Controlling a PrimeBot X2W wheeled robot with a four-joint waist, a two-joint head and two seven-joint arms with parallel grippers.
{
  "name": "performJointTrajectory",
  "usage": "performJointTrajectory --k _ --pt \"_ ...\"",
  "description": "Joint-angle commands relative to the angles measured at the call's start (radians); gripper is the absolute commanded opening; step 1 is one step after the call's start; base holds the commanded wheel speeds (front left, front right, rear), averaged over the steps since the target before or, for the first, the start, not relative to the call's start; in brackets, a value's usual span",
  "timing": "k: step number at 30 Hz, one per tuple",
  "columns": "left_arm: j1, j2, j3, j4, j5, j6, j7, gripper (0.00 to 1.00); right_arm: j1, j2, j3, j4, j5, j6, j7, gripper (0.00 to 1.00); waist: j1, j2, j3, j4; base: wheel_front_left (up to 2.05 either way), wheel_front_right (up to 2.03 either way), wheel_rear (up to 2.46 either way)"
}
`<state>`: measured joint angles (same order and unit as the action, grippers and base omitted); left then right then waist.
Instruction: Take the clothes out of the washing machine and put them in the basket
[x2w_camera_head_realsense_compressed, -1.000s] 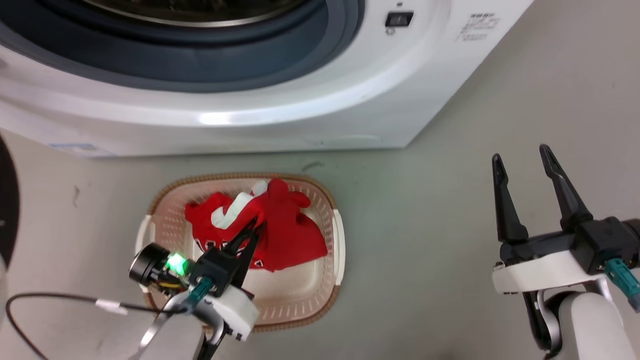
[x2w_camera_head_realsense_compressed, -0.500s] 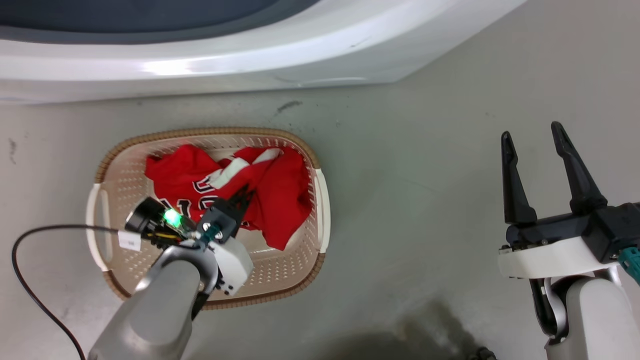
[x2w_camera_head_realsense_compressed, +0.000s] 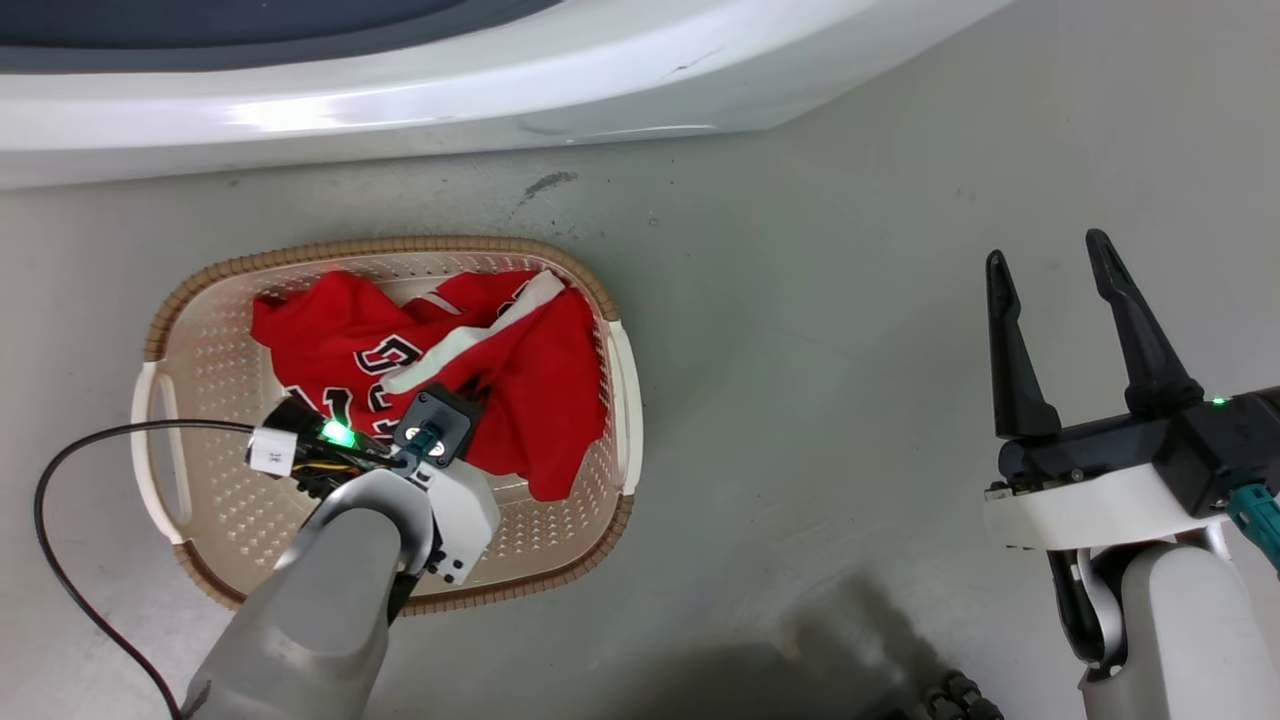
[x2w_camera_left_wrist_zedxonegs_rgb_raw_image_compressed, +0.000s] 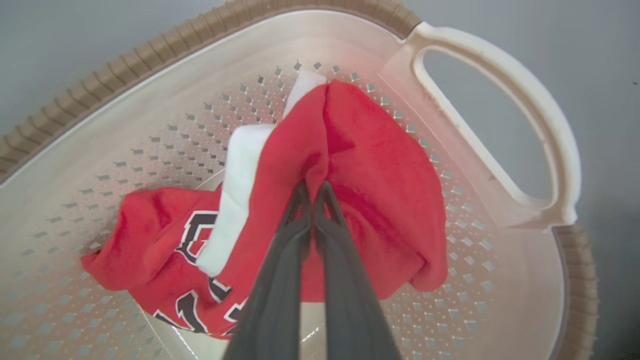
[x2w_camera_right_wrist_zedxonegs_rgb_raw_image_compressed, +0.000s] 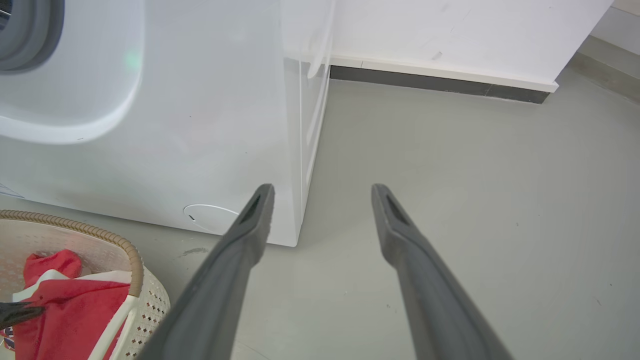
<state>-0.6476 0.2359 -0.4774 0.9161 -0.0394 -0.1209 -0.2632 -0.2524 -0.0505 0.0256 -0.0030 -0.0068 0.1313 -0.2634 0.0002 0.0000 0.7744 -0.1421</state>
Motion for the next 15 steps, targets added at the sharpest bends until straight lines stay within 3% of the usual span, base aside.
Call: performJointTrajectory --k 1,15 --pt "-0.015 -0.005 0.003 0.003 -0.003 0.007 -0.002 1.00 -0.016 0.001 -0.002 0.001 0.002 -0.001 -0.002 1.00 -0.0002 0.0000 -0.007 0.006 0.00 0.00 0.00" --pt "0.143 -0.017 0.047 -0.199 -0.054 0.020 -0.002 1.00 0.032 0.000 -0.049 0.041 -0.026 -0.001 -0.002 1.00 -0.0002 0.0000 -0.230 0.071 0.00 0.00 0.00"
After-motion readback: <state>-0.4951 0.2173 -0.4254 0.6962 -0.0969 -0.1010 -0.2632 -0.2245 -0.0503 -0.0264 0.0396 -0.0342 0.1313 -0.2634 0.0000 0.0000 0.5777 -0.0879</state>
